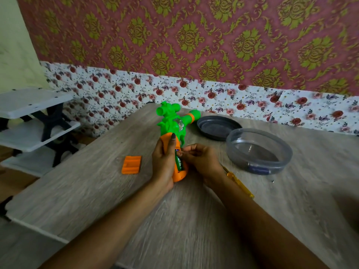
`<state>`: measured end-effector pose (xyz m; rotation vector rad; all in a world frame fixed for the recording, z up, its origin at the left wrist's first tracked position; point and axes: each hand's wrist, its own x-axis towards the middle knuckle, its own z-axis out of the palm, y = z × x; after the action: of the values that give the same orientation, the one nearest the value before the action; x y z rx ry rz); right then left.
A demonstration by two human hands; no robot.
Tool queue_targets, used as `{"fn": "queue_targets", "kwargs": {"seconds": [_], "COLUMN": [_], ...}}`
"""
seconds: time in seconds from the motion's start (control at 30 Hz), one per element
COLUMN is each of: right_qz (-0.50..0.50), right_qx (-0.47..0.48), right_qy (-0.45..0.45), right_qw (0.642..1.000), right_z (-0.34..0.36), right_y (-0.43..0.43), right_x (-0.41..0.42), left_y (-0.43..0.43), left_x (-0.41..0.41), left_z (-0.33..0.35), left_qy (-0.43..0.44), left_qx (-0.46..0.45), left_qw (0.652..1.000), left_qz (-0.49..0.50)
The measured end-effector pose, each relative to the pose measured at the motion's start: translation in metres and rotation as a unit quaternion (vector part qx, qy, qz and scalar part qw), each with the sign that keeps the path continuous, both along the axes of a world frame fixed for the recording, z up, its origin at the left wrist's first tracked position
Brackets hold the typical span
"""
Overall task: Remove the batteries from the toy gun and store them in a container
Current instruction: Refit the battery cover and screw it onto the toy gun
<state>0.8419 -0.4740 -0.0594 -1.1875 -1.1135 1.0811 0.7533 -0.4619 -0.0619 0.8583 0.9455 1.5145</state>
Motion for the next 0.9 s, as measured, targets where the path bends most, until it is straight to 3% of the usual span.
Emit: {"fn": "queue_targets", "kwargs": {"seconds": [0.13,0.3,0.37,0.43,0.5,0.6,0.67,0.77,0.9], "right_qz": [0.010,0.041,0.001,-0.097,-0.161,-0.141,-0.103,-0.046,-0.016], "right_qx": [-0.016,-0.013,0.011,0.069,0.074,-0.082,-0.199,-0.279,-0.310], "right_qy": [0.031,-0.062,-0.191,-0.369,-0.467,-0.583,-0.606,-0.583,-0.580], "right_qw": [0.999,0.997,0.981,0.922,0.867,0.796,0.763,0.761,0.753], "right_z": [-0.001,0.009,0.023,0.040,0.060,0.078,0.082,0.078,0.073], "right_y": [0.001,-0.004,-0.004,-0.008,-0.017,-0.021,-0.019,-0.012,-0.004], "right_x": [0.002,0.009,0.023,0.046,0.074,0.119,0.138,0.150,0.153], "left_y": [0.000,0.000,-0.001,-0.002,-0.002,0.002,0.003,0.004,0.002], "left_x": [-0.001,-0.002,-0.001,-0.002,-0.002,-0.001,-0.001,-0.001,-0.001], "left_z": [-0.002,-0.003,-0.004,-0.005,-0.007,-0.008,-0.009,-0.011,-0.011], "left_qy": [0.016,0.017,0.032,0.046,0.054,0.052,0.048,0.050,0.053], "left_qx": [0.025,0.006,0.007,0.008,0.011,0.008,0.006,0.006,0.007], "left_qw": [1.000,1.000,0.999,0.999,0.998,0.998,0.998,0.998,0.998], "left_qz": [-0.005,-0.015,-0.026,-0.027,-0.030,-0.038,-0.040,-0.031,-0.036]}}
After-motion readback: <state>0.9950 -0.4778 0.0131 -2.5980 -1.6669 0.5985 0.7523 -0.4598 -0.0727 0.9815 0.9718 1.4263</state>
